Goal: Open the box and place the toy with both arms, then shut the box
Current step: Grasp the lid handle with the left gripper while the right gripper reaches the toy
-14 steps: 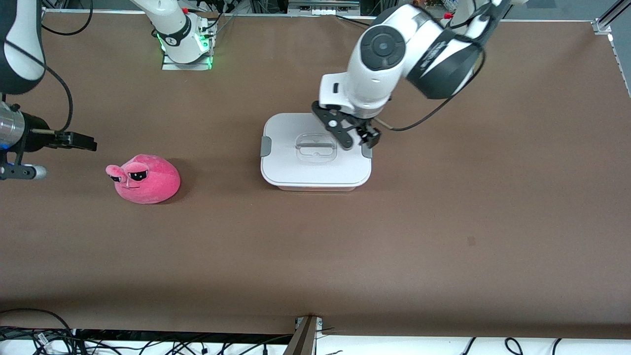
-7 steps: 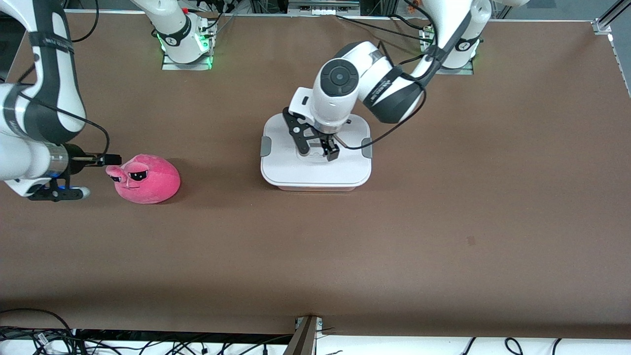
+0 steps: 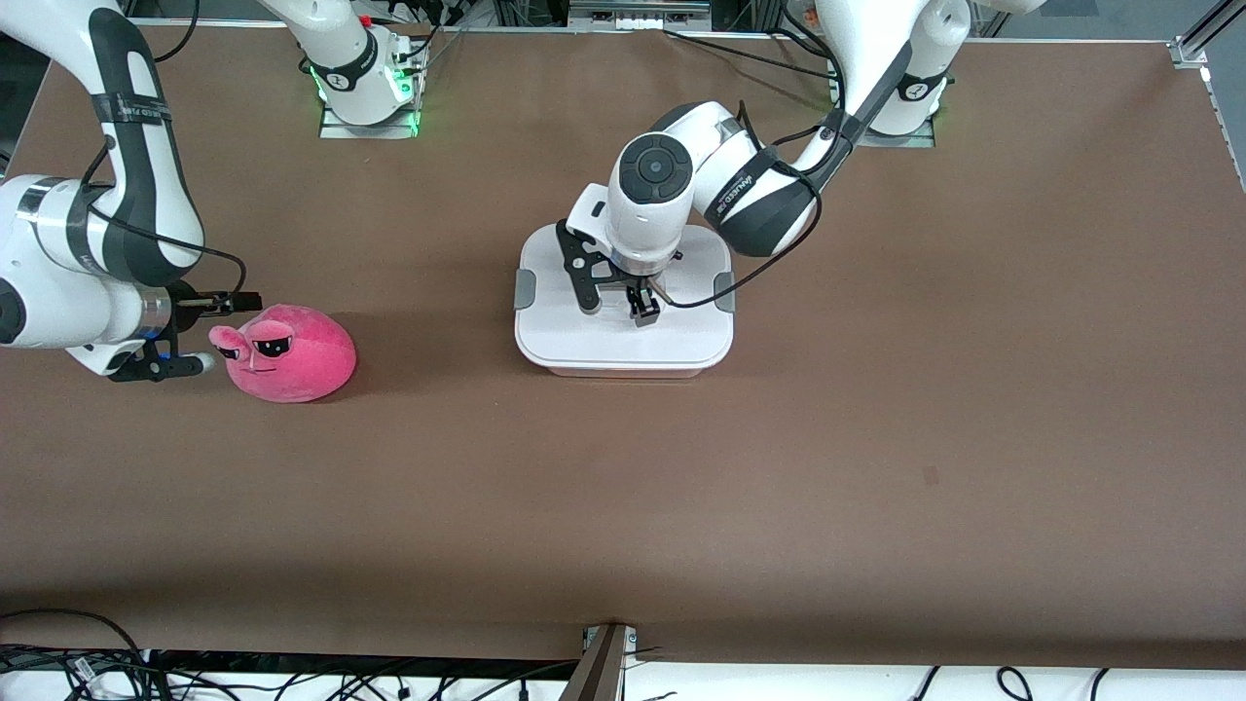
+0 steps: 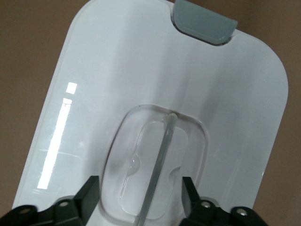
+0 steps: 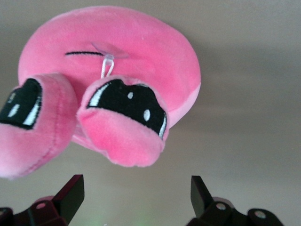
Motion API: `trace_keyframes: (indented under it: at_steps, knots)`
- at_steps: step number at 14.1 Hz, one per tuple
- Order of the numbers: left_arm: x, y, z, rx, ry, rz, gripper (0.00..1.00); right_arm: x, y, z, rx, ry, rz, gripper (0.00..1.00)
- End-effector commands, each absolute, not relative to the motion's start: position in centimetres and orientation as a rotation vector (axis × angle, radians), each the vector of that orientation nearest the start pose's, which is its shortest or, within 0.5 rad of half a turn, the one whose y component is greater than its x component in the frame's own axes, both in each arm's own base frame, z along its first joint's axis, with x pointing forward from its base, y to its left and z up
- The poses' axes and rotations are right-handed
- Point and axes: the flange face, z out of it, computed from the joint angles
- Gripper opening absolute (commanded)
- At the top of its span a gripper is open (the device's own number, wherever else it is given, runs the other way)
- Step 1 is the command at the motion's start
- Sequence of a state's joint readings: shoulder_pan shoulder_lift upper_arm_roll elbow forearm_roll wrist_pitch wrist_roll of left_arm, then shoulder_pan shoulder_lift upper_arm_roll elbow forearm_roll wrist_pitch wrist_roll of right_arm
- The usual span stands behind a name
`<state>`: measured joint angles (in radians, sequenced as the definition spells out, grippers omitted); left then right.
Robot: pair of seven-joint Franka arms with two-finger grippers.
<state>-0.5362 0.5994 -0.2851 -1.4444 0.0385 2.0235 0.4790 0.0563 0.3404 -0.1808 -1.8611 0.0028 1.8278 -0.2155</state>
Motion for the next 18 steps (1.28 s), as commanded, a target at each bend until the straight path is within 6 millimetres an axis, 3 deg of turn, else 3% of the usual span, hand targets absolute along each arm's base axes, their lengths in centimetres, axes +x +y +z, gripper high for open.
trace_keyframes:
  at_steps: [1, 2, 6, 8, 10, 12, 14, 16, 18]
  knots:
    - [51.4, -49.4, 35.3, -2.547, 2.008, 0.011, 0.1, 57.4, -6.6, 31.5, -3.076, -0.158, 0.494, 1.0]
    - [51.4, -49.3, 35.5, -2.544, 2.01, 0.013, 0.0, 57.8, -6.5, 31.4, -3.088, -0.165, 0.457, 1.0]
    - [51.1, -49.5, 35.7, -2.538, 2.022, 0.014, 0.0, 59.2, -5.7, 31.3, -3.119, -0.194, 0.31, 1.0]
    - [50.8, -49.7, 35.6, -2.521, 2.046, 0.022, 0.0, 59.7, -4.5, 31.0, -3.124, -0.228, 0.258, 0.94]
    - [50.8, -49.7, 35.5, -2.419, 2.163, 0.019, 0.0, 59.9, -3.8, 30.0, -3.126, -0.247, 0.23, 0.77]
    - [50.7, -49.4, 35.9, -2.323, 2.27, 0.061, 0.0, 60.1, -3.7, 29.1, -3.132, -0.253, 0.2, 0.39]
    - [50.3, -49.3, 38.1, -2.305, 2.276, 0.05, 0.0, 60.4, -2.9, 29.0, -3.127, -0.27, 0.194, 0.02]
    - [49.5, -49.5, 40.1, -2.29, 2.29, 0.044, 0.0, 60.5, -2.8, 29.1, -3.128, -0.272, 0.187, 0.0]
    - [49.4, -48.3, 42.4, -2.302, 2.278, 0.077, 0.0, 60.9, -2.7, 29.7, -3.13, -0.276, 0.166, 0.0]
